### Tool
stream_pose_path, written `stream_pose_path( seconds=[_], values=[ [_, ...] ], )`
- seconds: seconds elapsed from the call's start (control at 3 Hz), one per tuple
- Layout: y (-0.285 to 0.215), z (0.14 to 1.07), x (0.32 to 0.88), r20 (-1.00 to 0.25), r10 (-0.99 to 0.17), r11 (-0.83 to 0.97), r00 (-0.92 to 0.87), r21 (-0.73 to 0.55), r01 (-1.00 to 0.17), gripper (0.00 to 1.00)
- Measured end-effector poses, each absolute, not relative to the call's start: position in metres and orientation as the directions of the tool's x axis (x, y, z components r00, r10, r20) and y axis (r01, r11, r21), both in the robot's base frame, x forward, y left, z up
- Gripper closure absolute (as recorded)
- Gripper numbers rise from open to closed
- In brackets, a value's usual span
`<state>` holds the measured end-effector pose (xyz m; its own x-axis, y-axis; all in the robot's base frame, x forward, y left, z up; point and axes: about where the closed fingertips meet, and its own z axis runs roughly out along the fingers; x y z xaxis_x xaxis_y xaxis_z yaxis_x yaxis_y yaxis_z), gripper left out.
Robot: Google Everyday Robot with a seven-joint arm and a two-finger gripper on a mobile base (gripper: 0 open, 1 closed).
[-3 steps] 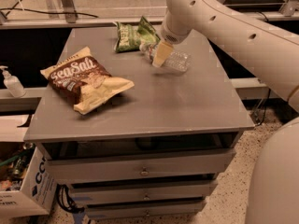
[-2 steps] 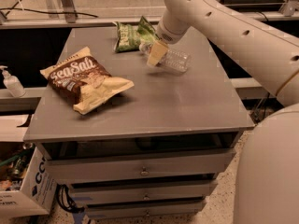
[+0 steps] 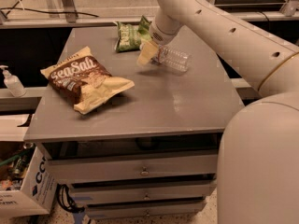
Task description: Place water bottle upright
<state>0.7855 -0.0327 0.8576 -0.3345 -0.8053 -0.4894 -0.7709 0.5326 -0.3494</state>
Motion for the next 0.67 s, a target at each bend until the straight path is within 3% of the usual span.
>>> stream_pose_path(
  seconds=[0.67],
  values=[
    [-0.0283, 0.8546, 0.797, -0.494, -0.765, 0.608, -0.414, -0.339, -0.718, 0.0]
  ],
)
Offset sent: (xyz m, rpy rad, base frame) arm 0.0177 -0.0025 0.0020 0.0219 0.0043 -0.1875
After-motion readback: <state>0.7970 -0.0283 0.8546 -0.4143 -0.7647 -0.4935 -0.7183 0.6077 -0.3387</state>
